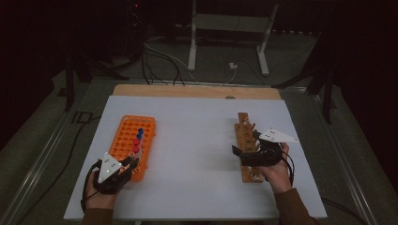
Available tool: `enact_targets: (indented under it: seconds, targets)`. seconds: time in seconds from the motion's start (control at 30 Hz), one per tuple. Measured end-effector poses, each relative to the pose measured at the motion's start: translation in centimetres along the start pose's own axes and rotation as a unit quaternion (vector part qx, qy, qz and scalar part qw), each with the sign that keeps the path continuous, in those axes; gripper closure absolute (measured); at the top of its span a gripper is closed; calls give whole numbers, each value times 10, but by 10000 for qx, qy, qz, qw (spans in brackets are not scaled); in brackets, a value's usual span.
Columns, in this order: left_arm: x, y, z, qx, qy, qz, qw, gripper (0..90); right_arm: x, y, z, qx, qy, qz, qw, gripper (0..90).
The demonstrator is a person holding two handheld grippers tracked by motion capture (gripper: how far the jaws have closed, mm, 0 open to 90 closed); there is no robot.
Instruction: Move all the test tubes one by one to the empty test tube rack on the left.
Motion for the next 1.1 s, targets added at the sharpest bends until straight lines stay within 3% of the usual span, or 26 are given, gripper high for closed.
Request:
enact_targets:
  seconds: [0.2,0.5,0.77,0.87,1.1]
  targets:
    - [-6,-4,-3,-137,-32,329,9994,757,-1,0,1,21,11,18,10000,1]
    - [-12,-4,-4,-176,-39,547,9983,760,-1,0,1,21,19,16,10000,1]
    - [-12,-5,-2,-12,-68,622,9980,760,0,2,-1,30,-10,-5,10000,1]
    - [-10,-6,0,122,-33,603,9981,702,1,4,-2,37,-32,-11,10000,1]
    - [3,4,1,392,-85,92,9992,534,4,10,-11,56,-171,-20,9998,1]
Point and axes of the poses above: each handheld gripper's, and its own axes: x roughly backward along the jaws, y roughly out of its top, z roughly to its left, the point moved 2 cm from there along -x, roughly forward along the jaws, and after that the axes turned 4 degrees about -x, right-handed, at the moved point
